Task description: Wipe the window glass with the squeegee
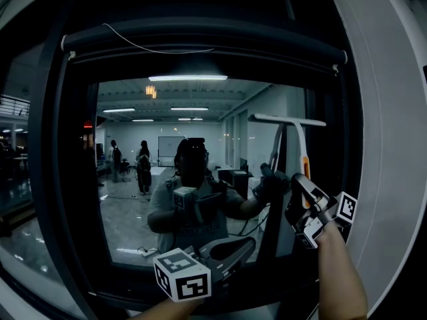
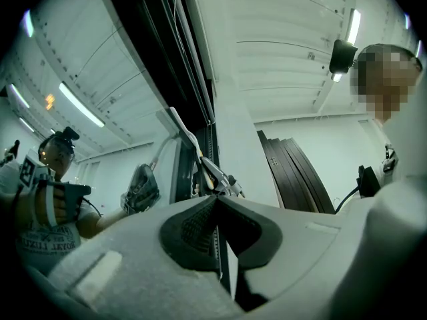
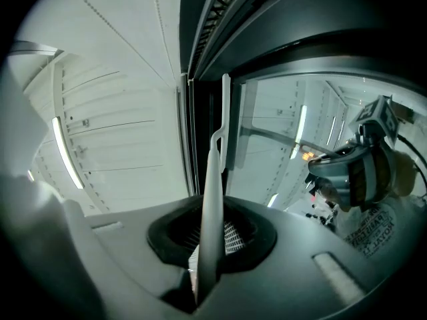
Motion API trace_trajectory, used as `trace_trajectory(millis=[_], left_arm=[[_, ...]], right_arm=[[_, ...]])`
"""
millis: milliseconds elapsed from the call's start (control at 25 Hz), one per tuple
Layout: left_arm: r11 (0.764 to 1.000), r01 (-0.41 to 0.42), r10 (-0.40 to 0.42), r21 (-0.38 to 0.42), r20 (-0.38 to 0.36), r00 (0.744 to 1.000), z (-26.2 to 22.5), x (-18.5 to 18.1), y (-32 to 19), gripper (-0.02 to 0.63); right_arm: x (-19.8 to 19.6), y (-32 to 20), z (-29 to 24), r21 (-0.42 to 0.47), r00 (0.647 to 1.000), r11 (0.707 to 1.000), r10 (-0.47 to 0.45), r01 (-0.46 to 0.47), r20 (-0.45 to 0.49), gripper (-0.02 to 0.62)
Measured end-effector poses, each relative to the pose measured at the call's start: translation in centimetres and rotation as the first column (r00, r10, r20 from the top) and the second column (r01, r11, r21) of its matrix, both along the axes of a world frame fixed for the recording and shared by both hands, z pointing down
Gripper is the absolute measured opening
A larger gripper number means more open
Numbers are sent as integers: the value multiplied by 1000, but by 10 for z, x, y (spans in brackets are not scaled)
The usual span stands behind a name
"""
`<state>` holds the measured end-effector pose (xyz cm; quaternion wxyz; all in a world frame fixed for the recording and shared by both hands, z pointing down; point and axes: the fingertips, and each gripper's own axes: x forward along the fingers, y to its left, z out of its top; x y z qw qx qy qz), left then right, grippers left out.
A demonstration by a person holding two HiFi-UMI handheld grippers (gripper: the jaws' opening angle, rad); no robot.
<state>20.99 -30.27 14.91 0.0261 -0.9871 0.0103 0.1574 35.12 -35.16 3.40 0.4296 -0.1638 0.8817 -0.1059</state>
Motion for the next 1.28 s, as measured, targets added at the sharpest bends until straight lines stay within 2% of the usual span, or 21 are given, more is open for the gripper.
trace_trajectory(millis=[280, 640, 880, 1280], left_arm=[[1000, 8, -8, -5, -5, 1000, 12, -3, 1, -3], [998, 2, -1, -57, 6, 1000, 35, -9, 13, -3], [995, -26, 25, -99, -17, 1000, 41, -15, 18, -3], [994, -38, 37, -106, -13, 999, 57, -23, 34, -3]], right_arm=[[-2, 0, 30, -15, 1000, 1000, -7, 7, 2, 41], [-7, 6, 67, -45, 999, 999, -29, 30, 24, 41], [-12, 9, 90, -76, 999, 997, -29, 33, 44, 41], [-14, 16, 134, -128, 998, 991, -21, 30, 65, 41]])
